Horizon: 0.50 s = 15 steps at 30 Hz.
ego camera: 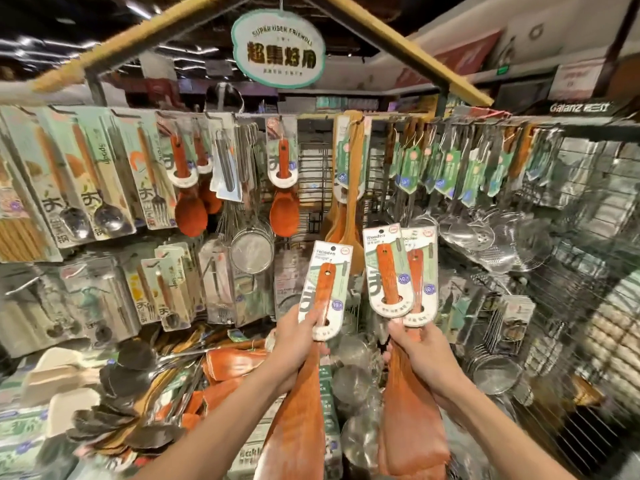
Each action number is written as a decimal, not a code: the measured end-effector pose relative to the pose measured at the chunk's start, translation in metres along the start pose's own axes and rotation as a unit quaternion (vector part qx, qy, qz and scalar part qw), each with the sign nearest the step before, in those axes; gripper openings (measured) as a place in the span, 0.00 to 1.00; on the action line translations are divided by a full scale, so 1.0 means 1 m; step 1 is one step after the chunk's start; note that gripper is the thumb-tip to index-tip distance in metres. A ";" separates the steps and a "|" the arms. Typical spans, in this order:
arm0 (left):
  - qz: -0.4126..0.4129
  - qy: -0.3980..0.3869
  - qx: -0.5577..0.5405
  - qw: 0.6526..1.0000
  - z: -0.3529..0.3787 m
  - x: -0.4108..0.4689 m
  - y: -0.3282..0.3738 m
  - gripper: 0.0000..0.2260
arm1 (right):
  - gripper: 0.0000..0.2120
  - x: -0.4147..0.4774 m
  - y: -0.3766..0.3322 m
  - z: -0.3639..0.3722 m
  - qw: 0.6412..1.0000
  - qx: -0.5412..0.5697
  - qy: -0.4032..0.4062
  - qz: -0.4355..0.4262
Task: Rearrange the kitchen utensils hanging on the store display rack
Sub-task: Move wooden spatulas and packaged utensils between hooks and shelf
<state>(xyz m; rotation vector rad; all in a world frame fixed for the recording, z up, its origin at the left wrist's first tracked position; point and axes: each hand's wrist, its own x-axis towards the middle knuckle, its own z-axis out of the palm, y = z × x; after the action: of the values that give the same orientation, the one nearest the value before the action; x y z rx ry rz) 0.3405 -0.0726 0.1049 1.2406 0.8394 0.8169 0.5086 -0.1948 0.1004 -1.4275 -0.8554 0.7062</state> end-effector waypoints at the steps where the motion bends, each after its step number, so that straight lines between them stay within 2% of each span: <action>1: -0.009 0.000 0.001 1.000 0.003 0.002 0.001 0.10 | 0.04 0.002 -0.001 -0.002 1.000 0.003 0.008 -0.005; 4: 0.002 0.017 0.006 1.000 0.031 0.020 0.004 0.12 | 0.04 0.028 -0.007 -0.026 0.999 0.020 0.020 -0.027; 12: 0.047 0.083 0.044 0.994 0.078 0.051 0.013 0.01 | 0.07 0.092 -0.013 -0.086 0.995 0.036 0.061 -0.069; 15: 0.079 0.096 0.046 0.991 0.082 0.057 0.014 0.06 | 0.08 0.104 -0.014 -0.097 0.993 0.024 0.084 -0.081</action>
<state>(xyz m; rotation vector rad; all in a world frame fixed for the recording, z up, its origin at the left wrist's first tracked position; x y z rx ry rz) 0.4380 -0.0579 0.1239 1.3375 0.9509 1.0484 0.6450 -0.1599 0.1271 -1.3374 -0.8079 0.4729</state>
